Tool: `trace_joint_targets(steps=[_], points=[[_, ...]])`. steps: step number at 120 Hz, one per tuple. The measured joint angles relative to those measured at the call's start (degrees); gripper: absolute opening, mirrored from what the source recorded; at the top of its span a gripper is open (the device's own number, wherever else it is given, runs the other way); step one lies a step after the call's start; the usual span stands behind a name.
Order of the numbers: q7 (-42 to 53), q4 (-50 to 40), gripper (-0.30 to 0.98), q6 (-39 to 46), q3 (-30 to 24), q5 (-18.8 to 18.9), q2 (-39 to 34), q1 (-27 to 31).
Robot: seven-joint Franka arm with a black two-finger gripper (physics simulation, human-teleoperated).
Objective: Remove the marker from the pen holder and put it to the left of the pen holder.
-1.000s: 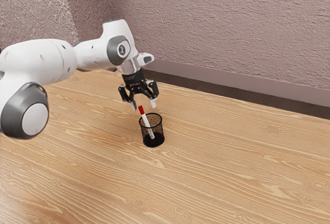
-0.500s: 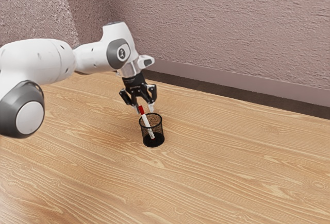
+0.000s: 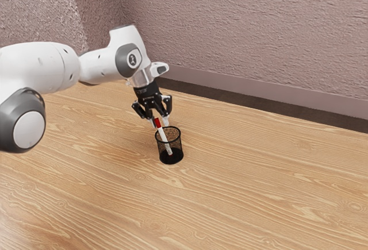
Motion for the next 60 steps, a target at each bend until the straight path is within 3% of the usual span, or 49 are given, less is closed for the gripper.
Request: trace_joint_targets(steps=[60], points=[[1.4,-3.0,0.12,1.0,0.0,-0.1,-1.9,-0.2]])
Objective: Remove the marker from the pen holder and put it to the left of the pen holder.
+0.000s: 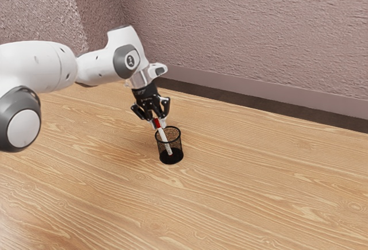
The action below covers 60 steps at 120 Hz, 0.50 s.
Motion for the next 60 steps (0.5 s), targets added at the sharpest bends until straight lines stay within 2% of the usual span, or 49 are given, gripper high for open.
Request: trace_joint_targets(steps=[19,60], points=[[0.3,-0.7,0.11,0.5,0.0,0.0,-0.4,0.0],[0.8,-0.8,-0.01,0.8,0.0,0.2,-0.5,0.0]])
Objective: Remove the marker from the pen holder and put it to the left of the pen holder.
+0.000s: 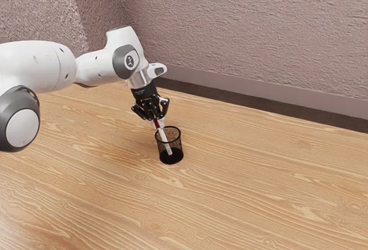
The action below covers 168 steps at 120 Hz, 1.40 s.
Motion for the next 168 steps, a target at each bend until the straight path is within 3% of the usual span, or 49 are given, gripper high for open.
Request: trace_joint_targets(steps=[36,56,76,97,134,168], points=[[-0.3,0.1,-0.04,-1.0,-0.2,0.9,-8.3,-0.3],[-1.3,0.8,-0.05,-7.0,3.6,6.2,-13.2,-0.3],[-2.8,7.0,-0.05,-18.7,7.0,10.5,-5.1,-0.1],[-3.8,10.1,-0.04,-26.7,7.7,9.7,3.0,0.4],[-4.8,10.2,-0.02,-30.8,7.8,8.5,6.6,0.6],[-5.3,10.0,0.43,-30.6,7.9,7.9,4.0,0.5]])
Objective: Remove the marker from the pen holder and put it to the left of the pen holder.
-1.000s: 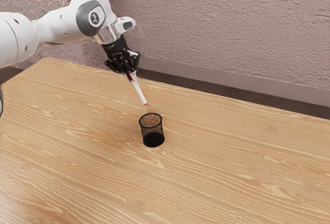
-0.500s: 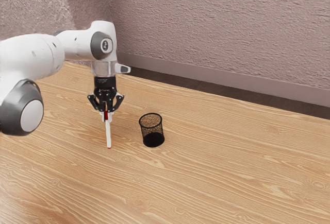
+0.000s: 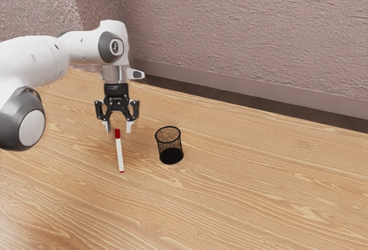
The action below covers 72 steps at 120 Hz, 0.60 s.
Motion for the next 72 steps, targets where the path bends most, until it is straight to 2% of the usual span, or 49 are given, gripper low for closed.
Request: trace_joint_targets(steps=[15,35,60,72], points=[[-0.2,0.0,0.54,0.3,0.1,0.6,-7.4,-0.1],[-0.2,-1.4,0.62,4.1,-1.9,3.0,-18.5,-0.1],[0.0,-1.9,0.66,7.0,-2.3,4.0,-20.8,-0.2],[0.4,-1.9,0.67,7.5,-2.3,5.7,-22.2,-0.2]])
